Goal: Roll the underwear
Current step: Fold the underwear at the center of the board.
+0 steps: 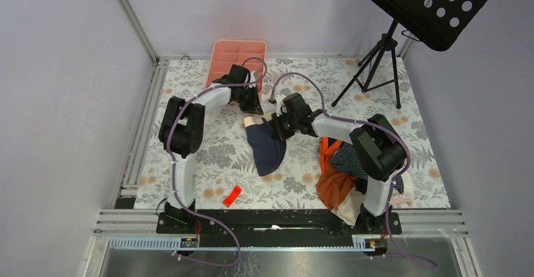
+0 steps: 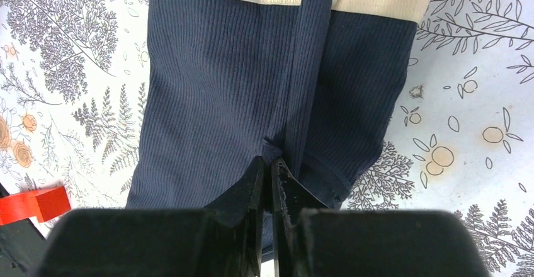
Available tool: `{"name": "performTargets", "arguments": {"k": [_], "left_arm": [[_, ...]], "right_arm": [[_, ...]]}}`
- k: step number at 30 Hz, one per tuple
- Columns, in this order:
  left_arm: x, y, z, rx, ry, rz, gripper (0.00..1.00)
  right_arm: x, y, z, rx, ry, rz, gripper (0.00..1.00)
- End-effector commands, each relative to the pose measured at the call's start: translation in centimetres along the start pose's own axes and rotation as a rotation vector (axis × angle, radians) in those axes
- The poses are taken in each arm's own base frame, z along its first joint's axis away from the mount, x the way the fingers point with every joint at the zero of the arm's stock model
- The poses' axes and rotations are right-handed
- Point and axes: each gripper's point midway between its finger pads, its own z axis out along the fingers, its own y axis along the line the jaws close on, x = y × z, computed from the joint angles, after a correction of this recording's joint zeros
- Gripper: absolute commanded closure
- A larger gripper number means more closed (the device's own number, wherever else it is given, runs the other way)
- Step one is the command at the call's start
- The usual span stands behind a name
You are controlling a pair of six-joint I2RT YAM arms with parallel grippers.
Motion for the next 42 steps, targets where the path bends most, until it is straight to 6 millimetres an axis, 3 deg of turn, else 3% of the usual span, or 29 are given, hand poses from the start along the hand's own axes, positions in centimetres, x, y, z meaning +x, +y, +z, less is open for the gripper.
{"name": "performTargets", "arguments": {"k": [1,5,10,13,18,24,31,34,37,42], "left_arm": [[-5.5,-1.5,-0.5,0.037,-0.175,0.063,1.0],[-6.0,-2.3,-0.9,0.057,-0.185,0.066,1.0],[-6.0,-2.9,-1.4,0.067,-0.182,0.059,1.0],[-5.5,-2.8,-1.3,0.066,-0.165,0.058,1.0],[-5.2,-2.9,-1.5,0.067,-0.155,0.06,1.0],[-5.2,-3.3,-1.4,0.077,-0.147,0.071,1.0],[-5.0,-3.7,-0.8,0.099,-0.138,0.065,1.0],[-5.0,-3.9,-0.5,0.113,-0.132,0.066,1.0],[-4.7,-4.8,-0.2,0.15,-0.118,0.079,1.0],[-3.8,-6.3,0.6,0.187,-0.09,0.094,1.0]], "right_arm": [[1.2,0.7,-0.5,-0.03,0.077,0.044,0.89],[0.9,1.0,-0.9,-0.041,0.082,0.048,0.72],[-2.6,0.4,-2.9,-0.064,0.025,0.12,0.54],[-4.4,-0.7,-4.0,-0.074,-0.011,0.186,0.51],[-4.6,-3.0,-3.9,-0.042,-0.01,0.26,0.52],[-3.5,-5.5,-2.2,0.021,0.021,0.276,0.53],[-2.0,-6.5,-0.5,0.036,0.054,0.301,0.58],[-1.5,-6.6,-0.1,0.036,0.067,0.317,0.65],[-0.7,-6.3,0.0,0.021,0.084,0.353,0.74],[0.5,-6.2,-0.3,0.035,0.096,0.4,0.78]]}}
